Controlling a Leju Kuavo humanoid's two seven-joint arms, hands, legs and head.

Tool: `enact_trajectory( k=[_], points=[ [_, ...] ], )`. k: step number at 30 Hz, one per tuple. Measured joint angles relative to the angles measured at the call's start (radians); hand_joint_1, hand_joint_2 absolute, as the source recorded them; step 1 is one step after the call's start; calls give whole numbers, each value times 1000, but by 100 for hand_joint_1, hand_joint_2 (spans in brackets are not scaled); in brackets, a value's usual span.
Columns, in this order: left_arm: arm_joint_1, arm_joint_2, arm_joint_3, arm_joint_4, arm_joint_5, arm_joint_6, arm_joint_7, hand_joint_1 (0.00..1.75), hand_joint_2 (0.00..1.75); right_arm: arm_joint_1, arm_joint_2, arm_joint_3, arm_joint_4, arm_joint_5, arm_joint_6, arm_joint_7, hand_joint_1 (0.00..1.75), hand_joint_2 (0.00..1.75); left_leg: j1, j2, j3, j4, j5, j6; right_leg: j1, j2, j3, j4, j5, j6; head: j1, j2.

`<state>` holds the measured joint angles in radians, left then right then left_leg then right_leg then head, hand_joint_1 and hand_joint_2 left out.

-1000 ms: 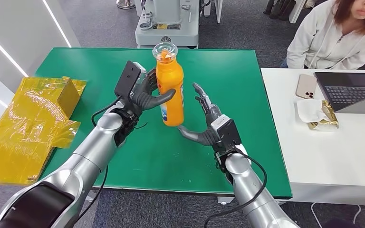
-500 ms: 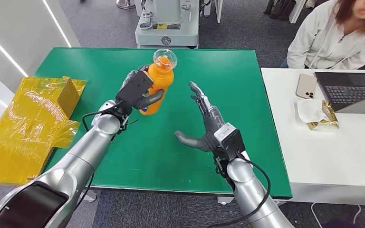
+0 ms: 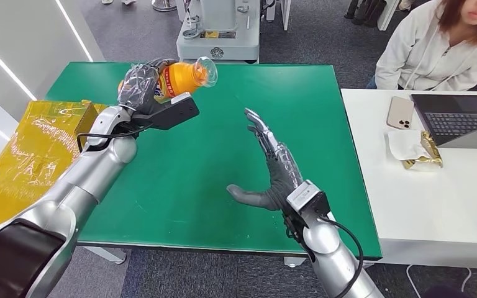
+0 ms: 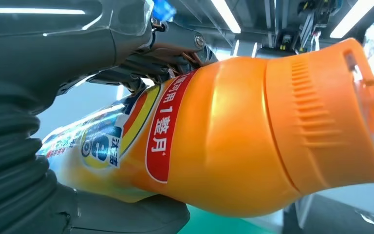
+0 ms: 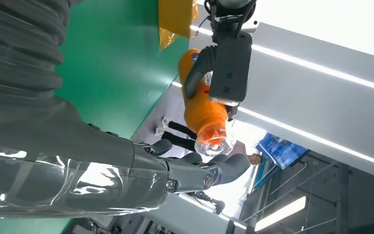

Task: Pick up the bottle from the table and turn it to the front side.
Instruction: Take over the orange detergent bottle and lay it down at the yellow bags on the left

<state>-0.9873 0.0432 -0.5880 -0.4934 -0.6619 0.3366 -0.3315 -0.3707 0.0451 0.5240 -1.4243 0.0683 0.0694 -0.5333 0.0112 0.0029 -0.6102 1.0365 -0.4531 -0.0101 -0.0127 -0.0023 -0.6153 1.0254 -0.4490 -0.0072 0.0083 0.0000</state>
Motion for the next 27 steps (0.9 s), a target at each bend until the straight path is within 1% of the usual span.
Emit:
enact_trajectory(
  k=[2,5,6,8,12,17,22,25,27],
  points=[
    [-7,9,-13,1,-38,23,24,175,175,6,-4,0,-13,-1,-3,2,0,175,0,0,0,0,0,0,0,0,0,0,0,0,0,0],
    [-25,35,-65,3,-221,107,116,175,175,22,-13,0,-27,-3,-9,-4,0,175,0,0,0,0,0,0,0,0,0,0,0,0,0,0],
    [-34,47,-85,3,-283,124,139,175,175,31,-18,0,-31,-3,-10,-10,0,175,0,0,0,0,0,0,0,0,0,0,0,0,0,0],
    [-50,70,-107,3,-360,130,161,175,175,47,-26,0,-37,-4,-12,-24,0,175,0,1,0,0,0,0,0,1,0,0,0,0,0,0],
    [-65,96,-125,4,-397,130,171,175,175,61,-38,0,-44,-6,-18,-31,0,175,0,1,0,0,0,0,0,1,0,0,0,0,0,0],
    [-67,109,-133,4,-412,130,178,175,175,64,-43,0,-52,-6,-20,-31,0,175,0,1,0,0,0,0,0,1,0,0,0,0,0,0],
    [-66,125,-144,11,-532,123,236,175,175,68,-47,-1,-53,-19,-17,-35,0,175,0,1,0,0,0,0,0,1,0,0,0,0,0,0],
    [-56,153,-155,23,-618,126,274,175,175,82,-53,-7,-53,-24,-14,-48,0,175,0,1,0,0,0,0,0,1,0,0,0,0,0,0],
    [-37,180,-161,31,-639,133,279,175,175,101,-61,-15,-53,-25,-19,-60,0,175,0,1,0,-1,0,0,0,1,0,0,0,0,0,0]
  ],
)
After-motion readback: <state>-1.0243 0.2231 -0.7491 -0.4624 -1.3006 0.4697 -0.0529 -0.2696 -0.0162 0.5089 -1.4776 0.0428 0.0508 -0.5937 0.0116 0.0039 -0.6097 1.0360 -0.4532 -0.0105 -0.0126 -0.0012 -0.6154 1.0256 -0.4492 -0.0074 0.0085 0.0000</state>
